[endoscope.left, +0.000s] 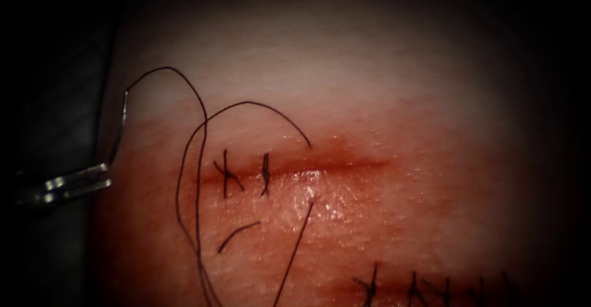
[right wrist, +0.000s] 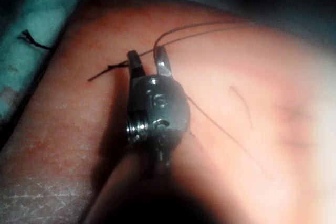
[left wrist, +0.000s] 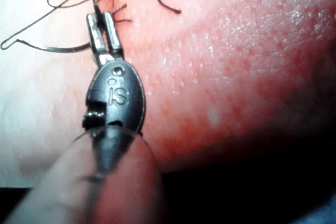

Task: Wound Closure
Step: Using the right needle driver pull the suture until a short tail remains.

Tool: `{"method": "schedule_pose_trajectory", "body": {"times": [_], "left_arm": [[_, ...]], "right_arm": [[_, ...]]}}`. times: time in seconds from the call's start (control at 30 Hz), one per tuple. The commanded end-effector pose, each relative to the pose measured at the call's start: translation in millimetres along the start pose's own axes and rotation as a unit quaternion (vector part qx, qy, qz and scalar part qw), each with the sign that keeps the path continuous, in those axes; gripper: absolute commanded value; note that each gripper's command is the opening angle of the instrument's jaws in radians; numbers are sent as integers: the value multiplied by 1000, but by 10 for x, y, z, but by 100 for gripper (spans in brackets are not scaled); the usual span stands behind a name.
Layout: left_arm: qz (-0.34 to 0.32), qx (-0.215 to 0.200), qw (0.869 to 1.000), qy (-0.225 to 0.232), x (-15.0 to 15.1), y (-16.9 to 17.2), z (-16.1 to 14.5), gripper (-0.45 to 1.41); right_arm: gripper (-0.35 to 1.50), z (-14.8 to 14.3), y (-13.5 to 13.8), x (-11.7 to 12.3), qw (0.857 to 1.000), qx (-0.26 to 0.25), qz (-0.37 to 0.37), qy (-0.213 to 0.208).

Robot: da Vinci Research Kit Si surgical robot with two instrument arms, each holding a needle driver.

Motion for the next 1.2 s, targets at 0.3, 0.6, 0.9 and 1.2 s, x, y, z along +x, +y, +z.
{"method": "schedule_pose_trajectory", "body": {"times": [0.3, 0.6, 0.9, 1.2], "left_arm": [[7, 48, 999, -17, -16, -35, -31, -45], [12, 62, 998, -30, -29, -44, -33, -45], [14, 66, 997, -35, -30, -43, -31, -45], [15, 67, 997, -35, -34, -41, -28, -45]], "right_arm": [[125, -49, 110, -82, 996, -77, -33, -11], [89, -13, 145, -154, 994, -89, -36, -51], [-35, -34, 115, -140, 998, -31, -14, -43], [-35, -34, 11, -22, 1000, 7, -29, -4]]}}
